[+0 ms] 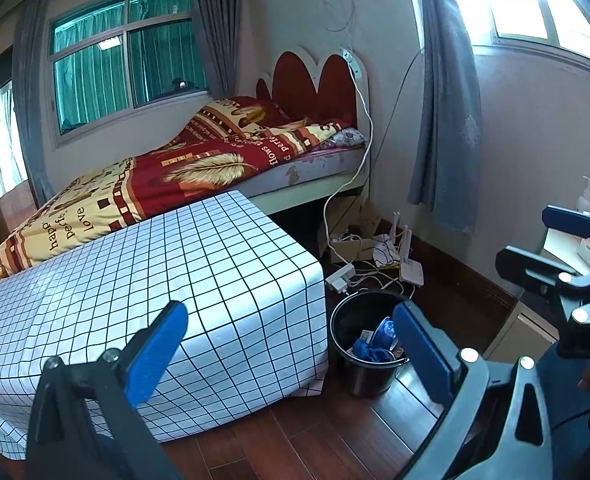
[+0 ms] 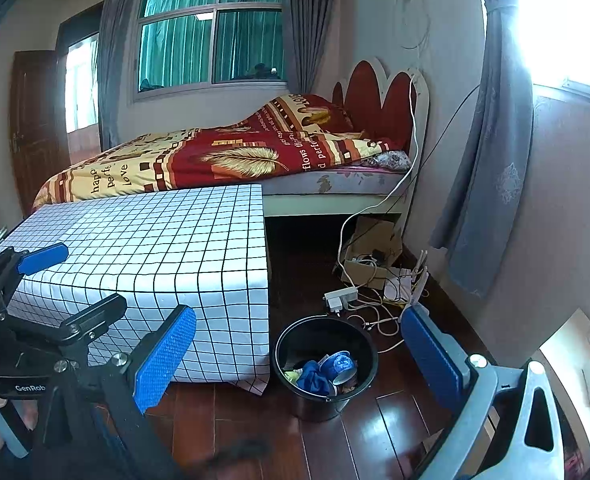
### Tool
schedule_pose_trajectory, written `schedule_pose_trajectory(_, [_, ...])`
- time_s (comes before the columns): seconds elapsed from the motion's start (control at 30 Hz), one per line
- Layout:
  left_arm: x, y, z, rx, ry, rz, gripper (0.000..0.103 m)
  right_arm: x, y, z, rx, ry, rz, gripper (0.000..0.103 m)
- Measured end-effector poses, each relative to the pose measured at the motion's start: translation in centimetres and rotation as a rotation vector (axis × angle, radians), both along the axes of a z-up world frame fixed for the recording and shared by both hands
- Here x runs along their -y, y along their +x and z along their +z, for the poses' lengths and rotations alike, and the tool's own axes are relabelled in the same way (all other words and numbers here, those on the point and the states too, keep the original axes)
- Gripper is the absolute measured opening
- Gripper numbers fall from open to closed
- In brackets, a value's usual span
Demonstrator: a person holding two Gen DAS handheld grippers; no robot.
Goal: Collect trash
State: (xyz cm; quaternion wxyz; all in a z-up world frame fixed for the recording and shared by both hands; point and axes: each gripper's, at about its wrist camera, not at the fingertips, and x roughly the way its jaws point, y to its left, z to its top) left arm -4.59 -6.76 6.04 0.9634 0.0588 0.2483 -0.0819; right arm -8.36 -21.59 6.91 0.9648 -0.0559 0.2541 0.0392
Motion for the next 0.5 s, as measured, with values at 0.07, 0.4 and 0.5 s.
schedule_pose_trajectory(0.07, [-0.25,-0.03,-0.02,0.007,-0.003,0.006,0.103,0.01,-0.01,-0.06,0.001,0.000,-0.001,0.103])
schedule_pose_trajectory(0.4, [-0.65,-0.05,-0.12,0.038,0.014,0.008,0.103,-0.29,-0.10,-0.60,-0.003,0.003,-0.002,0.103])
schedule_pose_trajectory(0.5, [-0.75,0.21,-0.26,0.017,0.010,0.005,0.103,-0.28,-0.11,-0.65,-0.004,0.005,-0.002,0.103])
